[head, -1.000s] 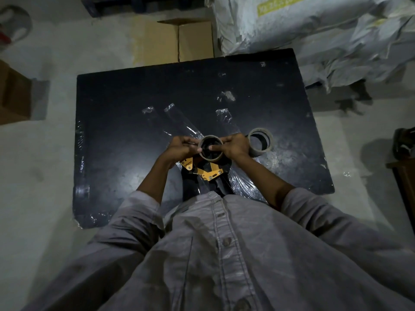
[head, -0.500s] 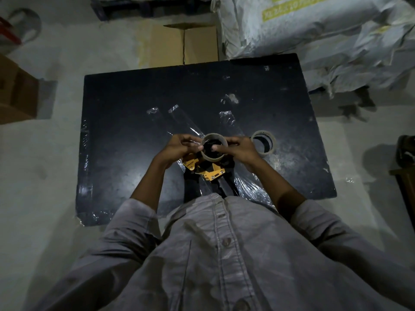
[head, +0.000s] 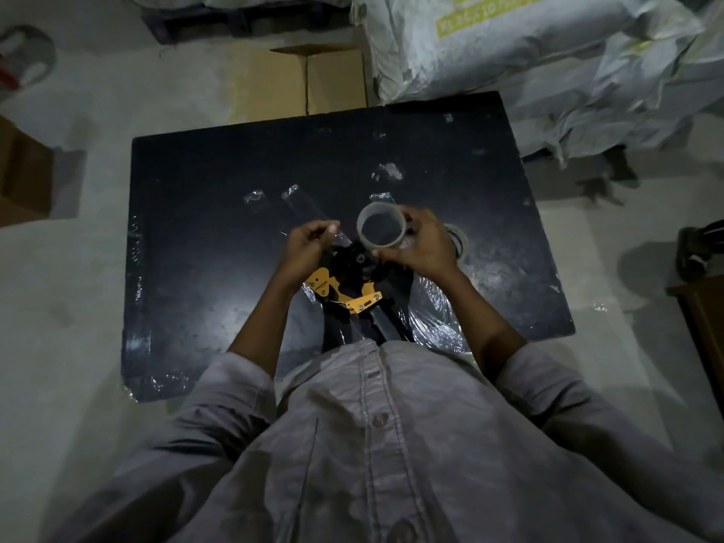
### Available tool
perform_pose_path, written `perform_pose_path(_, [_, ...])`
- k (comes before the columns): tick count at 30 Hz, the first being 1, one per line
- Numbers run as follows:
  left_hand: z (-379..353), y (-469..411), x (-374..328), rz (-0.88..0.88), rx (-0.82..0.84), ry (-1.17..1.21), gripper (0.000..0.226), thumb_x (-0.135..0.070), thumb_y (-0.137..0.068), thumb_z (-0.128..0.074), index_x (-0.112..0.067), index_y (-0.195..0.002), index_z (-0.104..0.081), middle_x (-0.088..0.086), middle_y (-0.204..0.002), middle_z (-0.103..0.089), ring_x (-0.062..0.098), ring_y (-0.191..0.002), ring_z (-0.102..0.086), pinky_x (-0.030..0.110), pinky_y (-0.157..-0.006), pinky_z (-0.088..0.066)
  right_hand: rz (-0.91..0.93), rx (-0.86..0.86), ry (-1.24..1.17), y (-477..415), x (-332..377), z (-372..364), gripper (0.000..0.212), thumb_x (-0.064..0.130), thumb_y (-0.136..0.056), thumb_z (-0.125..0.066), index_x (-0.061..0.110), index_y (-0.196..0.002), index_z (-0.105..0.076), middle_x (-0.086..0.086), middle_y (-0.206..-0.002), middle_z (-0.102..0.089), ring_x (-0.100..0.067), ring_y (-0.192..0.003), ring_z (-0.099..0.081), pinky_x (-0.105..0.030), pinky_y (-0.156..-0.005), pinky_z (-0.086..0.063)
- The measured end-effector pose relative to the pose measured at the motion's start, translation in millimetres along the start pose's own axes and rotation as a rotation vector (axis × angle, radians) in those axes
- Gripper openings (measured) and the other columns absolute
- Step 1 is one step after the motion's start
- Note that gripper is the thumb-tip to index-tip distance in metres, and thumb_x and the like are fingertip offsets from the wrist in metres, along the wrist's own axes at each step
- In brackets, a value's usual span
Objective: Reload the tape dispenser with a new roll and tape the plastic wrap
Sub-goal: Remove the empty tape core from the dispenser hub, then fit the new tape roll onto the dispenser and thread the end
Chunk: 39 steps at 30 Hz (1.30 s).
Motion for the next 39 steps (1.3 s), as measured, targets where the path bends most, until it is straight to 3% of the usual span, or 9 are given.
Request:
perform_pose_path(2, [2.3,-4.2,7.3,0.009,-0.049,-0.025,0.029,-0.022,-0.112,-0.066,-0.009,-0.137,-0.074,0.011,-0.137,-0.075,0.022,-0.125,-0.072,0.016,-0.085,-0.061,-0.097,-0.121,0.087,-10.4,-6.7,7.0,0.1,0.077,-0.055,-0.093,0.041,-0.141,-0.06,0.008,-0.139,-0.068,-0.021,-0.124,-0.068,-0.051,-0.101,-0.059])
perform_pose_path(6, [12.9,-10.6,35.9,-0.031,-0.145,-0.33,0.04,-0.057,-0.104,-0.066,-0.031,-0.131,-0.079,-0.004,-0.131,-0.077,0.023,-0.135,-0.063,0.053,-0.111,-0.057,-0.171,-0.137,0.342,-32.5,-12.6,10.7,0.101,0.083,-0.062,-0.086,0.035,-0.147,-0.059,0.006,-0.143,-0.071,-0.028,-0.137,-0.058,-0.055,-0.111,-0.043])
perform_pose_path(9, [13.4,-5.9,49.9,-0.045,-0.234,-0.463,0.039,-0.054,-0.107,-0.066,-0.029,-0.135,-0.078,-0.001,-0.133,-0.075,0.031,-0.142,-0.048,0.044,-0.11,-0.044,-0.164,-0.106,0.48,-46.6,-16.6,-2.2,0.1,0.086,-0.065,-0.081,0.034,-0.147,-0.06,0.004,-0.142,-0.073,-0.029,-0.139,-0.057,-0.061,-0.117,-0.033])
perform_pose_path(15, [18.1,9.3,68.7,-0.046,-0.262,-0.532,0.058,-0.066,-0.106,-0.058,-0.029,-0.151,-0.068,-0.001,-0.151,-0.068,0.029,-0.145,-0.046,0.037,-0.107,-0.035,-0.16,-0.006,0.595,-48.8,-27.6,-26.4,0.105,0.072,-0.076,-0.087,0.023,-0.161,-0.048,-0.009,-0.15,-0.068,-0.035,-0.149,-0.05,-0.075,-0.125,-0.017])
perform_pose_path(22, [20.2,55.1,71.4,-0.159,-0.24,-0.576,0.045,-0.063,-0.105,-0.063,-0.049,-0.148,-0.067,-0.002,-0.167,-0.053,0.026,-0.152,-0.037,0.054,-0.124,-0.032,0.216,0.01,0.374,-11.4,2.4,-36.8,0.088,0.059,-0.081,-0.089,0.033,-0.158,-0.056,0.0,-0.158,-0.057,-0.029,-0.151,-0.044,-0.058,-0.119,-0.032])
perform_pose_path(26, [17.5,82.1,77.8,-0.164,-0.252,-0.568,0.039,-0.064,-0.099,-0.072,-0.049,-0.135,-0.077,-0.005,-0.169,-0.049,0.023,-0.153,-0.032,0.056,-0.125,-0.03,0.205,0.079,0.147,16.4,-2.9,-52.3,0.086,0.074,-0.079,-0.081,0.032,-0.153,-0.065,-0.001,-0.156,-0.062,-0.029,-0.147,-0.049,-0.06,-0.119,-0.041])
perform_pose_path(29, [16.7,98.5,81.4,-0.151,-0.254,-0.587,0.038,-0.064,-0.094,-0.078,-0.049,-0.129,-0.08,-0.004,-0.168,-0.048,0.027,-0.152,-0.03,0.057,-0.124,-0.032,0.177,0.102,0.091,30.6,-3.6,-56.4,0.086,0.076,-0.078,-0.082,0.031,-0.15,-0.068,-0.002,-0.157,-0.062,-0.029,-0.147,-0.05,-0.047,-0.121,-0.039])
perform_pose_path(32, [13.1,105.6,83.3,-0.167,-0.268,-0.615,0.035,-0.063,-0.09,-0.083,-0.05,-0.122,-0.082,-0.004,-0.167,-0.049,0.03,-0.151,-0.033,0.051,-0.123,-0.033,0.172,0.135,0.057,40.1,-5.6,-56.6,0.085,0.074,-0.077,-0.083,0.03,-0.149,-0.07,-0.002,-0.154,-0.064,-0.026,-0.144,-0.05,-0.039,-0.118,-0.04])
perform_pose_path(39, [2.0,106.8,91.9,-0.206,-0.352,-0.669,0.023,-0.055,-0.089,-0.086,-0.043,-0.108,-0.088,-0.003,-0.159,-0.058,0.028,-0.146,-0.039,0.035,-0.115,-0.028,0.244,0.293,0.042,58.1,-24.5,-61.0,0.069,0.065,-0.075,-0.093,0.03,-0.132,-0.08,0.002,-0.126,-0.075,-0.02,-0.119,-0.064,-0.046,-0.097,-0.058])
Point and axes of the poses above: each hand's wrist, its own y-axis away from the middle knuckle, its own z-axis out of the back of the hand, x = y × z, the point moved 2 cm from there along -y, towards the middle knuckle
